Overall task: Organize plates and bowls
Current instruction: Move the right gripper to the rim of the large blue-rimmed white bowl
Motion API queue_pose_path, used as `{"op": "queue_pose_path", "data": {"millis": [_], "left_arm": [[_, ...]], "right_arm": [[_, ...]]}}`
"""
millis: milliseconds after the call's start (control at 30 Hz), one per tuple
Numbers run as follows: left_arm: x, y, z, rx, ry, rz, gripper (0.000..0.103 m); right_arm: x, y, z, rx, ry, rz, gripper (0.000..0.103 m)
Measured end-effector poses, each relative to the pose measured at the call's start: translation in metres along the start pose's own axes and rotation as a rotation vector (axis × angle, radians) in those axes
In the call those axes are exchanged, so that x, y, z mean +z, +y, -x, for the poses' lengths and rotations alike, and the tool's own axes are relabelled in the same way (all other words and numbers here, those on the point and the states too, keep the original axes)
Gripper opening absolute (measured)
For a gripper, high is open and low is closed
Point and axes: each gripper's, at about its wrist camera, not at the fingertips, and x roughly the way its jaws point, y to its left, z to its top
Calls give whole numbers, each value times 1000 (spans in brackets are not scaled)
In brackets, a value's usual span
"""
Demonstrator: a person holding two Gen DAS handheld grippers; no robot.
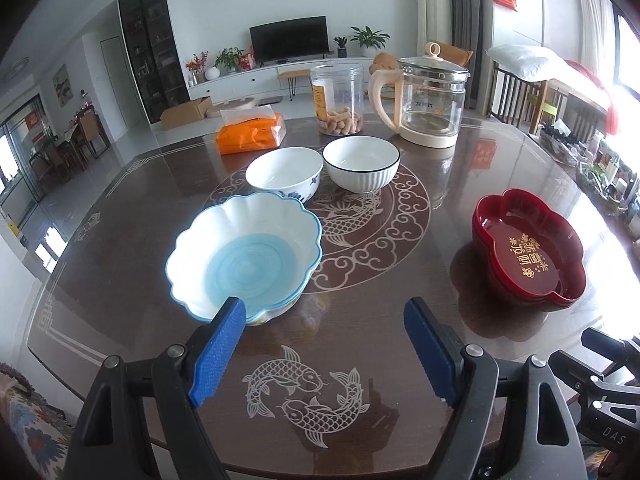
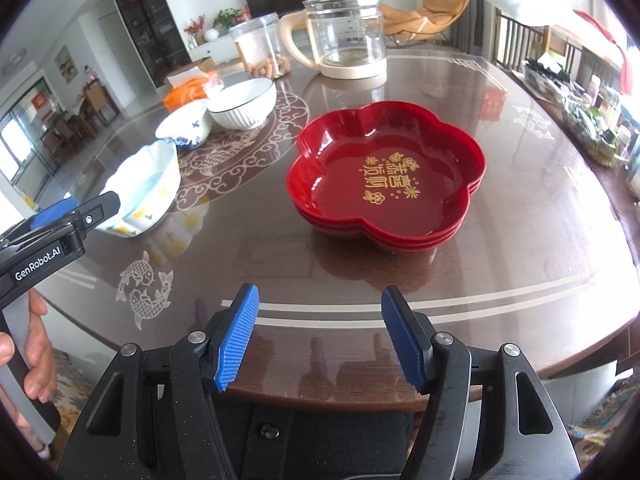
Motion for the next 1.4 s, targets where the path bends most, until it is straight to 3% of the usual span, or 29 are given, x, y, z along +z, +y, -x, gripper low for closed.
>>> {"op": "queue_pose_path", "data": {"millis": [433,667,933,1400], "left_arm": [[-2,42,-11,54,34,66,81],[2,78,-14,118,35,101,81],[5,109,-17,183,39,119,81],[9,141,-27,171,60,141,81]], "right_arm": [[7,32,-17,23,39,73,68],[15,48,-25,41,50,104,68],[36,72,-28,64,24,150,68],[82,134,-25,101,-69,258,68]]}}
